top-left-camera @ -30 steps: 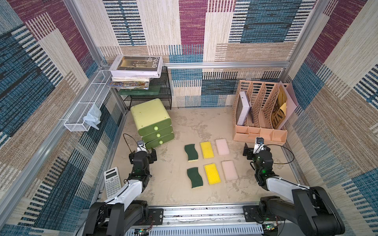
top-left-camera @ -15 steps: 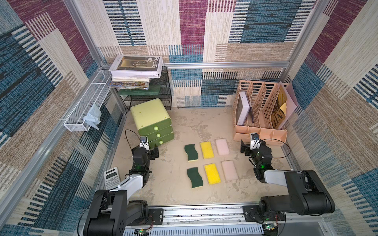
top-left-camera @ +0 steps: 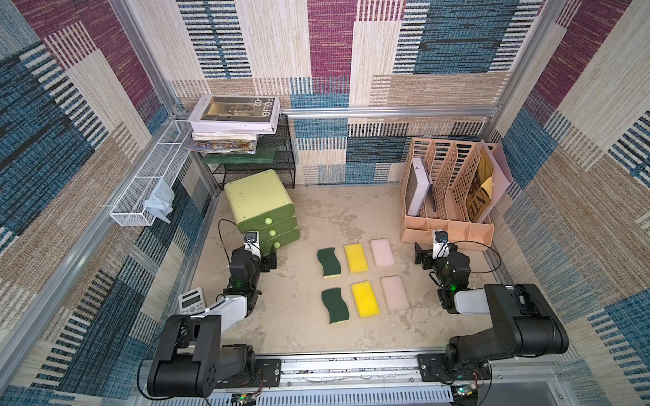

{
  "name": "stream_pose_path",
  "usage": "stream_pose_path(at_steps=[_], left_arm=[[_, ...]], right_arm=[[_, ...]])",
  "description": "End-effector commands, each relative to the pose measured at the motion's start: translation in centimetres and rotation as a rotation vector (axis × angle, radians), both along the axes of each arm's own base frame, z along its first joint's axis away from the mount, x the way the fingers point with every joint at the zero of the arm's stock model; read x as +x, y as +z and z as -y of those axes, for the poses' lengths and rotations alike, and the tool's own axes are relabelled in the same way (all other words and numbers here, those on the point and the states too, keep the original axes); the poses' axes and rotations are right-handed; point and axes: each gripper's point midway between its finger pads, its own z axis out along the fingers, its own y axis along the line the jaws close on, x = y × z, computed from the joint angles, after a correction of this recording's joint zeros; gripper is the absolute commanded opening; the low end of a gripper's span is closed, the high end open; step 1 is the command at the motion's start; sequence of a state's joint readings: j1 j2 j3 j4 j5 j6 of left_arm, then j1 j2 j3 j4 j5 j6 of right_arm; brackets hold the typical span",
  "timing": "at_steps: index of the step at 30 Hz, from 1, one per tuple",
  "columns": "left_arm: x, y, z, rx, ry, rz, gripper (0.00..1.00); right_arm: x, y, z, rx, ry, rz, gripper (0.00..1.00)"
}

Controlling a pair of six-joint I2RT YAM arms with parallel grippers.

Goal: Take the sponge out of the drawer
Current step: Reset both arms

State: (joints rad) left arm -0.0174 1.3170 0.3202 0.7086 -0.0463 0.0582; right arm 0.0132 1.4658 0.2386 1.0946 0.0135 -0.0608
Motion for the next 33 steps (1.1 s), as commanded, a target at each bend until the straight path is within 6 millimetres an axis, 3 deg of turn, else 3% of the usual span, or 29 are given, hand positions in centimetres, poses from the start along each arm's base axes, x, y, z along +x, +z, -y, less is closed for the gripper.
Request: stream_pose_path(at_steps=[1, 11, 25, 33], left_arm=[[0.8, 0.8, 0.6, -0.023, -0.028, 0.040, 0.99], [1.6, -0.5, 1.1, -0.019, -0.061, 0.017, 0.99], [2.7, -1.6, 1.1, -0.019, -0.059, -0.043, 1.00], [3.5, -1.9, 0.0, -0.042, -0.006, -0.085, 1.00]], right_arm=[[0.3, 1.1, -0.2, 0.010, 0.009, 0.043, 0.96], [0.9, 0.7, 1.4, 0.043, -0.075, 0.016, 0.96], [1.0, 0.7, 1.4, 0.046, -0.074, 0.014, 0.96], [1.1, 0.7, 1.5, 0.054, -0.070, 0.011, 0.96]])
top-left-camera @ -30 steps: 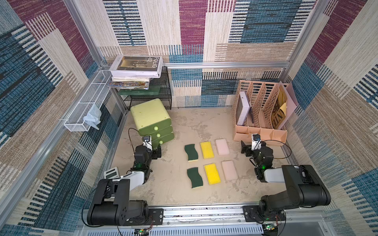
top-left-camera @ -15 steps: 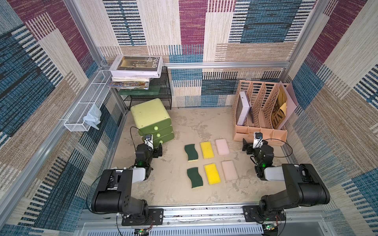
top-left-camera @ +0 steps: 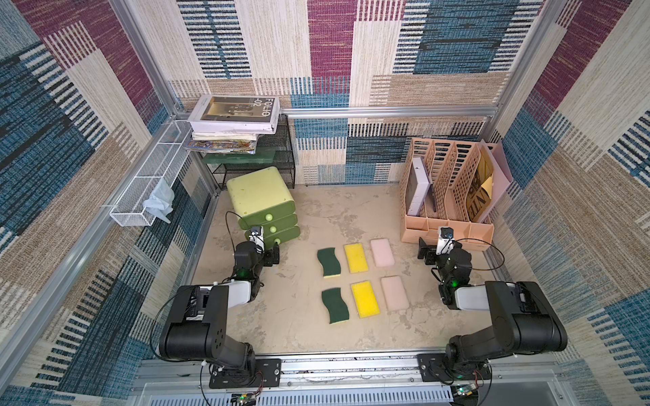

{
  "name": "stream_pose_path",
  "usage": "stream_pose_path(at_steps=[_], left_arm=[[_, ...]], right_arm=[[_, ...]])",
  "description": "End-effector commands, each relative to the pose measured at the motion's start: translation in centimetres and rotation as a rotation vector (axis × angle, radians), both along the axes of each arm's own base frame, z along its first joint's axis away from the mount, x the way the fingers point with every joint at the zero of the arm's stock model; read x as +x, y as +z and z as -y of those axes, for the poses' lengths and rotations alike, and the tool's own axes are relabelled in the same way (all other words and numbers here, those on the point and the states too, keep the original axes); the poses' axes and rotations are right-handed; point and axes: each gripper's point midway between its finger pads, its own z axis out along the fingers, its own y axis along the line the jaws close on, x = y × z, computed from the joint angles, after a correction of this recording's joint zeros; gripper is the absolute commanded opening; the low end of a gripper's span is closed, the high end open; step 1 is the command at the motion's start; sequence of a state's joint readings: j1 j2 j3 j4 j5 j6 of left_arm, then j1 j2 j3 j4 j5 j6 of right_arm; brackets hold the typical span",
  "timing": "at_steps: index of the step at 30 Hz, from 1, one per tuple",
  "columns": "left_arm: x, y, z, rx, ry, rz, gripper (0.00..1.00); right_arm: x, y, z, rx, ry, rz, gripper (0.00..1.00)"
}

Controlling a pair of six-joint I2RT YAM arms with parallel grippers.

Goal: Take the sponge out of the drawer
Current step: Reset both arms

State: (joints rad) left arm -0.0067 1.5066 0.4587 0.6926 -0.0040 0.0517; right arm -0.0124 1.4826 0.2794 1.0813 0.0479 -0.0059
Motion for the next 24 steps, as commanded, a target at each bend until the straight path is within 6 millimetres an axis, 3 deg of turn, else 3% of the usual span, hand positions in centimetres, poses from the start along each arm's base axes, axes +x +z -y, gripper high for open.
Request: stream_pose_path(at_steps=[1, 24], left_arm=[[0.12, -0.26, -0.40, -0.022, 0.020, -0.020, 1.00], [0.17, -0.29, -0.52, -0.030, 0.020, -0.024, 1.00]], right_arm=[[0.08, 0.00, 0.00, 0.008, -0.001, -0.002, 0.96], [0.12, 0.01, -0.02, 0.007, 0.000, -0.002, 0.96]])
